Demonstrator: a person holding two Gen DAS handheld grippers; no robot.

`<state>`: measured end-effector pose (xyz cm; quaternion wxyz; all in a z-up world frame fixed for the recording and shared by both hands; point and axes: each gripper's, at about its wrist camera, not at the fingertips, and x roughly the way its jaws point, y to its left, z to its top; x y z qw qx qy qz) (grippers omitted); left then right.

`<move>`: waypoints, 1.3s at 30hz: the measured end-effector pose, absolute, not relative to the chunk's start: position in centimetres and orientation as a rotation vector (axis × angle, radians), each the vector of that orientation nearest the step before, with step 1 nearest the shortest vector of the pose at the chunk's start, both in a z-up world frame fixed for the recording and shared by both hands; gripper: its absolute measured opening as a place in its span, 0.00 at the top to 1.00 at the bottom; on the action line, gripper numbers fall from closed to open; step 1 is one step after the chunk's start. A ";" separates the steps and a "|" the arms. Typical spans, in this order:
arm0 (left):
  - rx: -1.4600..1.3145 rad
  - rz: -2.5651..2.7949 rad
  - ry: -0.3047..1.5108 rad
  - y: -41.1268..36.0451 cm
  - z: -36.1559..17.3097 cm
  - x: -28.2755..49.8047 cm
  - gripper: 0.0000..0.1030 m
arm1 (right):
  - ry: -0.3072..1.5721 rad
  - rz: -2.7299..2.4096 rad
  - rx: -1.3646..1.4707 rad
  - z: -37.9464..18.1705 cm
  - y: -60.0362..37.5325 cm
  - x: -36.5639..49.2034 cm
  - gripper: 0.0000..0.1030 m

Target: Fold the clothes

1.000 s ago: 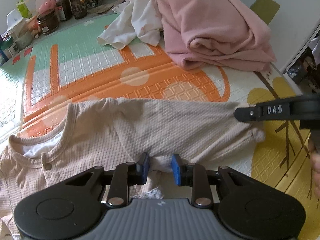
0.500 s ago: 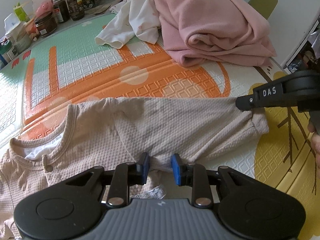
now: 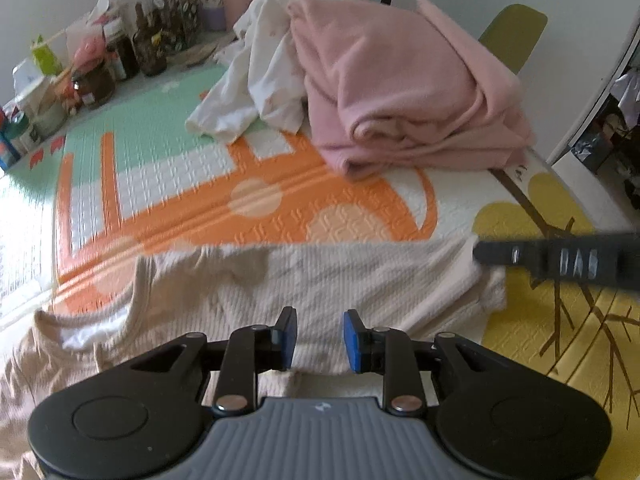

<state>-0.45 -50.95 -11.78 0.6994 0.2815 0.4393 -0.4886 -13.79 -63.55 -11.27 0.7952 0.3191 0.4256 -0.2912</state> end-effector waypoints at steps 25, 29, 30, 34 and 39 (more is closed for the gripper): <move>0.679 -0.922 1.032 -54.7 -14.6 3.5 0.71 | 1.042 -0.632 0.684 -14.7 -63.1 -16.5 0.99; 0.682 -0.921 1.029 -54.7 -14.6 3.3 0.71 | 0.961 -0.601 0.779 -13.5 -63.6 -16.9 0.96; 0.683 -0.920 1.029 -54.7 -14.5 3.3 0.71 | 0.950 -0.601 0.801 -13.3 -63.8 -16.9 0.95; 0.688 -0.918 1.027 -54.8 -14.5 3.2 0.72 | 0.937 -0.573 0.859 -12.9 -64.3 -16.3 0.87; 0.693 -0.922 1.024 -54.7 -14.6 3.2 0.72 | 0.995 -0.584 0.835 -13.7 -64.3 -14.9 0.86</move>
